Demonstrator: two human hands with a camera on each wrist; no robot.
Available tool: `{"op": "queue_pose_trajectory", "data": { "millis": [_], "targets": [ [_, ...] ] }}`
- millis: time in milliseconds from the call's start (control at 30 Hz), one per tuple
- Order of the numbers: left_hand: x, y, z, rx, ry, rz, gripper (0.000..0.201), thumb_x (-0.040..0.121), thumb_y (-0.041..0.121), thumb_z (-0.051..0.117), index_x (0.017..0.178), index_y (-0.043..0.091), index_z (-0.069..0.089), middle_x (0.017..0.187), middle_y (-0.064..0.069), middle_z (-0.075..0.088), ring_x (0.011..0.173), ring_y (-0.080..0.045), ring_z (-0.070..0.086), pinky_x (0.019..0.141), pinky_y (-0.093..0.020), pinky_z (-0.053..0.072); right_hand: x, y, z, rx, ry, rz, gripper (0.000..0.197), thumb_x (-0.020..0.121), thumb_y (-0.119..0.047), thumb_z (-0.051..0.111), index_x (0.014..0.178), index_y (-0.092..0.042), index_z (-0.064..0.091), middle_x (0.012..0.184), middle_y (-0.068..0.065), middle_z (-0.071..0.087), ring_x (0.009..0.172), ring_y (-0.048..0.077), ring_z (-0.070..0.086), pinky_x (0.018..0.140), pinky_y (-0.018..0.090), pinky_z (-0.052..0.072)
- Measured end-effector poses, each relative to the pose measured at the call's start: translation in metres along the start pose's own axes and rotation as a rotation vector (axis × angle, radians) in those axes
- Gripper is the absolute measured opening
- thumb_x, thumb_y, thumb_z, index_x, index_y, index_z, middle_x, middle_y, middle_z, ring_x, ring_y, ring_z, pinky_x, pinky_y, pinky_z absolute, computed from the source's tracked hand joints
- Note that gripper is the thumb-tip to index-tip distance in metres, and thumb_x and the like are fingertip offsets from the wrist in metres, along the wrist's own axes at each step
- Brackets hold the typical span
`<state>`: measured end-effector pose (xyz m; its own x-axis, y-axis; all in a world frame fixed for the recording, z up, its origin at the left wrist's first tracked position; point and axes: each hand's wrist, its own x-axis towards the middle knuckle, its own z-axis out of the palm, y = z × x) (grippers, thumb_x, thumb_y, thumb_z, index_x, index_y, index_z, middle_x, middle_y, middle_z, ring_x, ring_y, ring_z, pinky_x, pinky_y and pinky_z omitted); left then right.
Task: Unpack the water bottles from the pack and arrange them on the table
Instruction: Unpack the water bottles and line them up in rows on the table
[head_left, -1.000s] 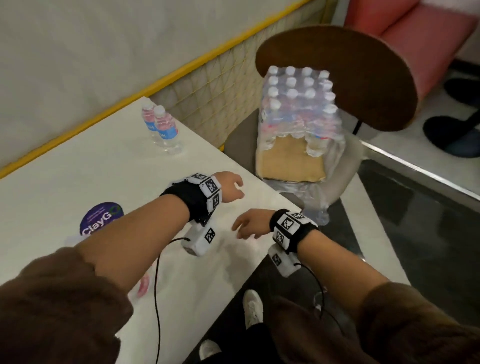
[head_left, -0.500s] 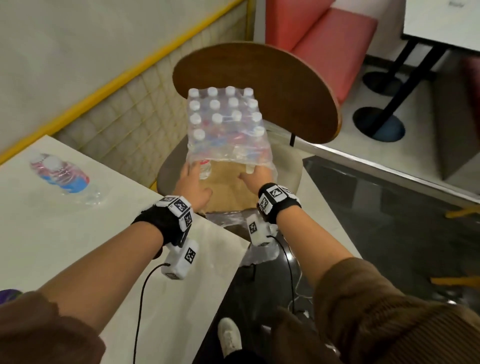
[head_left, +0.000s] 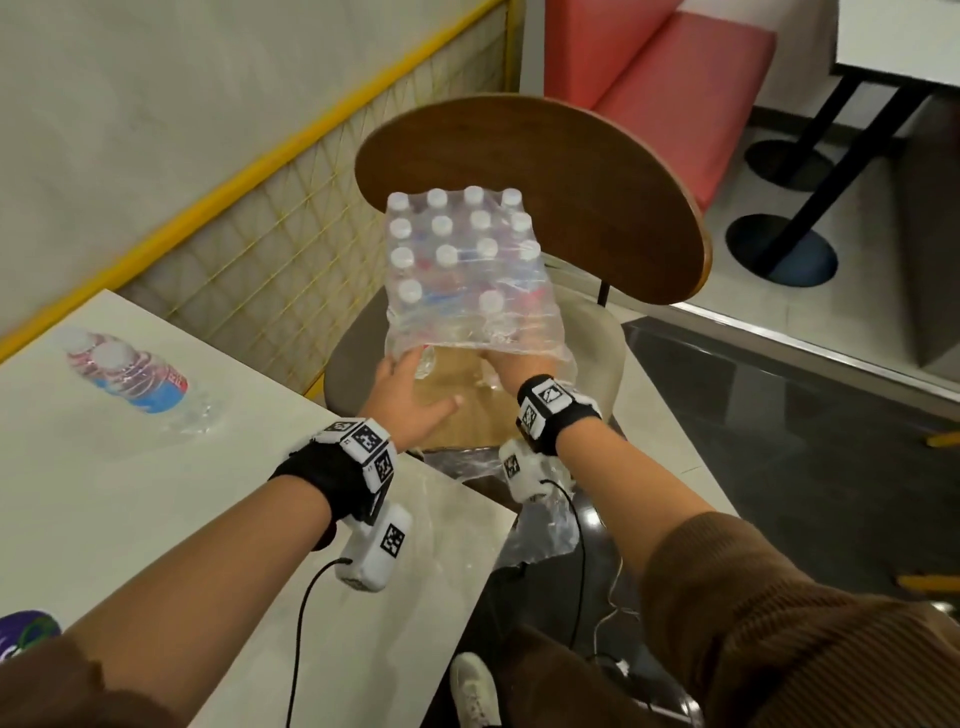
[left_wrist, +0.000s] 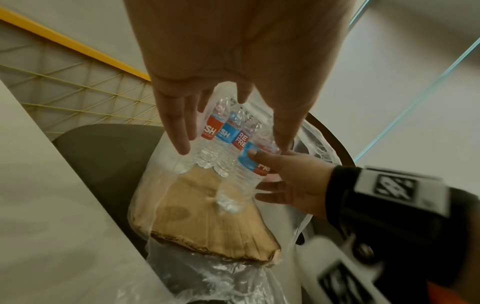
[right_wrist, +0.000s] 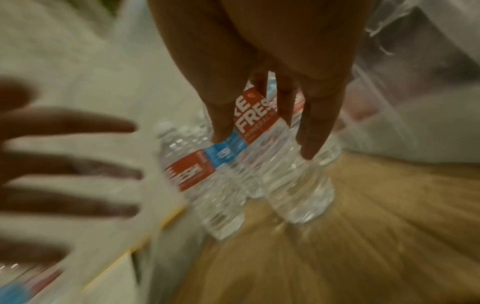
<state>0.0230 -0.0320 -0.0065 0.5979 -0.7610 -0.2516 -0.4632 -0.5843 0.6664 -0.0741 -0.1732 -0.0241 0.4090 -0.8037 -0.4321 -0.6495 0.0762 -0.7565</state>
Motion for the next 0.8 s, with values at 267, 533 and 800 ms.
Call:
{"op": "queue_pose_trajectory", "data": {
  "millis": [267,533,800],
  "targets": [
    [0.016,-0.008,0.01,-0.146,0.125,-0.139,0.051,0.07,0.051,0.069,0.099,0.01,0.063,0.099,-0.009,0.065,0.09,-0.026,0.064,0.075,-0.029,0.048,-0.054,-0.005,0.044,-0.196,-0.369,-0.334,0.046,0.088,-0.006,0.056,0.132,-0.006,0.044,0.122,0.019,0.06,0.108,0.031,0.058,0.09,0.036,0.047],
    [0.009,-0.01,0.008,-0.283,0.089,-0.183,0.04,0.071,0.04,0.072,0.102,0.017,0.059,0.099,-0.009,0.067,0.095,-0.03,0.065,0.081,-0.048,0.056,-0.015,-0.055,0.028,-0.396,-0.38,-0.17,0.038,0.1,-0.012,0.034,0.134,0.003,0.045,0.14,0.02,0.044,0.132,0.033,0.039,0.106,0.035,0.03],
    [0.004,-0.009,0.006,-0.23,0.107,-0.141,0.033,0.078,0.03,0.073,0.104,0.014,0.06,0.094,-0.005,0.065,0.094,-0.028,0.065,0.082,-0.045,0.056,0.0,-0.073,0.037,-0.443,-0.289,-0.236,0.034,0.102,-0.012,0.029,0.124,0.002,0.05,0.133,0.017,0.05,0.124,0.028,0.047,0.1,0.031,0.036]
  ]
}}
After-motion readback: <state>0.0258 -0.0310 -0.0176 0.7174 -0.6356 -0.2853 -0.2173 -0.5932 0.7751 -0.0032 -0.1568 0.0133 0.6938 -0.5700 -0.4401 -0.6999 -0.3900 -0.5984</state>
